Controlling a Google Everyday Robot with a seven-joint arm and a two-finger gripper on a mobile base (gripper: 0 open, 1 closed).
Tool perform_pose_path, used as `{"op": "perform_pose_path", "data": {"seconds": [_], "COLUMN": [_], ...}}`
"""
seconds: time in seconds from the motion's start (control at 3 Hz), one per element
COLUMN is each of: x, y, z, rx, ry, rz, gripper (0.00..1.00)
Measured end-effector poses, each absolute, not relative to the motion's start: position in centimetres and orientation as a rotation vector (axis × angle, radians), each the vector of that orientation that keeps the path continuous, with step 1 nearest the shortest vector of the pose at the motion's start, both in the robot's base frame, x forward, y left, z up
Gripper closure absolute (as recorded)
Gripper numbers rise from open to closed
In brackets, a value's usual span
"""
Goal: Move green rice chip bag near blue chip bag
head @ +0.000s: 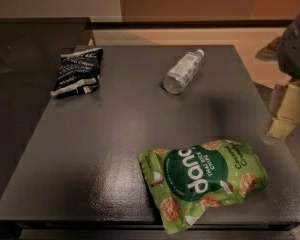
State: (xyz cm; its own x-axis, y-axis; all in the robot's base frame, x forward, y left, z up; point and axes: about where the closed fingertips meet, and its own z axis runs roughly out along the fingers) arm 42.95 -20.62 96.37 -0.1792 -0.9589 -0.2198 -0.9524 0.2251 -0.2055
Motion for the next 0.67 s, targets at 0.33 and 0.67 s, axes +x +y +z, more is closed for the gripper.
{"op": "perform_pose_path", "data": {"seconds": [0.33,0.67], "x": [40.8,38.4], "y": [-19.0,-17.3], "z": [94.1,91.8], "rx": [-1.898,-2.004], "ry": [2.153,2.086], "rz": [0.07,0.172], "gripper": [0.0,0.0]}}
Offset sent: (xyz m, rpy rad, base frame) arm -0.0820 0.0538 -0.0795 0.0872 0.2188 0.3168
